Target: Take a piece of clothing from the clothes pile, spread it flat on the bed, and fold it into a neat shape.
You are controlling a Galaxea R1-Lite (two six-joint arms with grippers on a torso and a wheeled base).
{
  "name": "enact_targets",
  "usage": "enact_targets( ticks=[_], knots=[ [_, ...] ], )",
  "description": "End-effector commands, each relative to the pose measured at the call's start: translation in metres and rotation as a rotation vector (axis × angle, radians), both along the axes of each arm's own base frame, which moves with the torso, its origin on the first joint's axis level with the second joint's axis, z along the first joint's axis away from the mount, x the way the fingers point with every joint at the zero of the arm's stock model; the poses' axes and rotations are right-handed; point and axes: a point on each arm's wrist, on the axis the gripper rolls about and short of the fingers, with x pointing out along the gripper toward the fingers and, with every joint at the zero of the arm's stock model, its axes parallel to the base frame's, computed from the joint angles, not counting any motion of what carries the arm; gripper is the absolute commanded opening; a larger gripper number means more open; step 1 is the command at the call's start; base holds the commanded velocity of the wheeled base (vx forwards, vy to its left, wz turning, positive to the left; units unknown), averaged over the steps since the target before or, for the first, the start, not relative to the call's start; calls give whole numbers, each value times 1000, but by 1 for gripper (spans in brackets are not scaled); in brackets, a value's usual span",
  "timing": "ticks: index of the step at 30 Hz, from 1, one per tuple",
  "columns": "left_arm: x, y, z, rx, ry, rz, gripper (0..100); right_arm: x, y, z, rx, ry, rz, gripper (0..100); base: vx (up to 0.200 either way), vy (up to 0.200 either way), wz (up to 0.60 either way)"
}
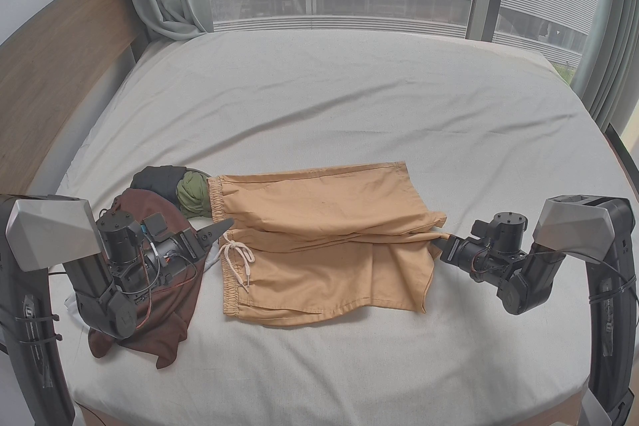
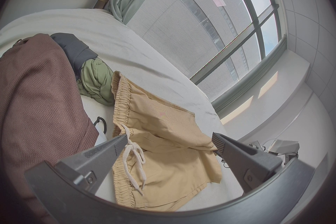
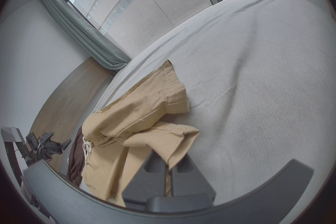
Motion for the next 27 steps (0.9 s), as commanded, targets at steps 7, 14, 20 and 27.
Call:
enact_targets(
  ticks=[7,14,20,27],
  knots=[
    [0,0,-1,0,2,2,100,8,-4,1,1,-11,-11,0,0,0,0],
    [1,1,-3,1,5,5,100,16,-6,2,2,-17,-19,0,0,0,0],
    [3,2,-7,2,13,8,100,17,-10,0,-45,-25,-13,0,0,0,0],
    [3,2,-7,2,14,10,100,17,-10,1,-45,-33,-11,0,0,0,0]
  ],
)
